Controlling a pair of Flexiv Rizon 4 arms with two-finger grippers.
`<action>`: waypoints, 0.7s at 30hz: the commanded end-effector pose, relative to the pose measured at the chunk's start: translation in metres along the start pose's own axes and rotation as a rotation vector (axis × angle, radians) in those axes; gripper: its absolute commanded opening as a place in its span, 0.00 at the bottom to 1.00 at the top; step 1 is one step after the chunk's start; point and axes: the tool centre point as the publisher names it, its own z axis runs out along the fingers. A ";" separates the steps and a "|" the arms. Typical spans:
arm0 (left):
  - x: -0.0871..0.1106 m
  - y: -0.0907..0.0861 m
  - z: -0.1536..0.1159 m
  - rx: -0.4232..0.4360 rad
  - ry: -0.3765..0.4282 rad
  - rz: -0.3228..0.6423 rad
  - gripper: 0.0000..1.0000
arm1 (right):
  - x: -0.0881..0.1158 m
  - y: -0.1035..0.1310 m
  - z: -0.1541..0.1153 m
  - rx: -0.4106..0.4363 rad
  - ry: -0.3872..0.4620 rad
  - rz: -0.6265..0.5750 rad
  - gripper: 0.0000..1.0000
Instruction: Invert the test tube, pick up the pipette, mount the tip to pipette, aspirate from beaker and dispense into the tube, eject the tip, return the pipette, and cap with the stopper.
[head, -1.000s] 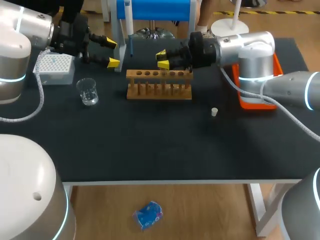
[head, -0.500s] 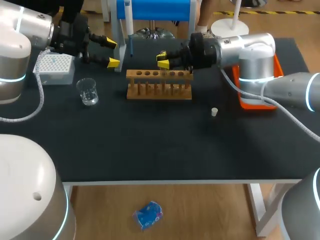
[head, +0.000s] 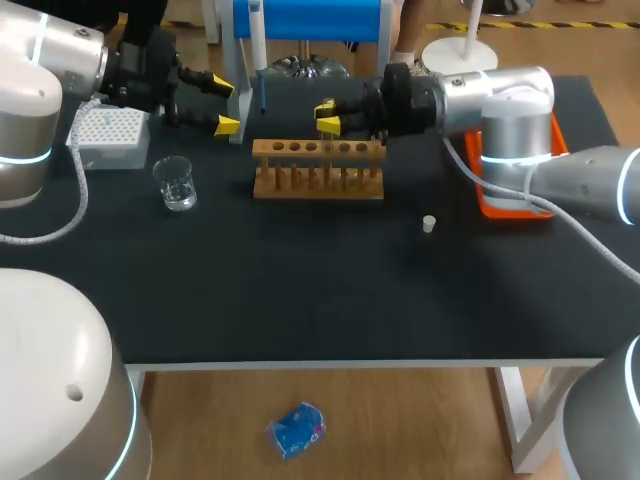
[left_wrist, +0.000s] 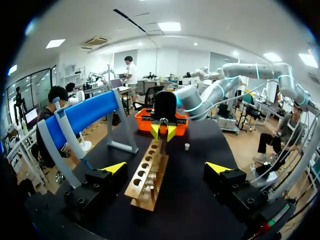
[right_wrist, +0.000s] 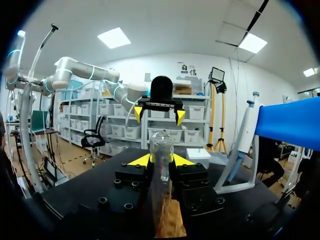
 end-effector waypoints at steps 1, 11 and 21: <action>0.000 0.000 0.000 -0.002 0.000 -0.001 1.00 | 0.003 0.006 -0.002 0.008 -0.005 -0.004 0.00; 0.000 0.000 0.000 -0.002 0.000 -0.001 1.00 | 0.004 0.019 -0.003 0.007 -0.006 -0.022 0.00; 0.000 0.000 0.000 -0.002 0.000 -0.001 1.00 | 0.005 0.033 -0.003 0.009 0.001 -0.043 0.00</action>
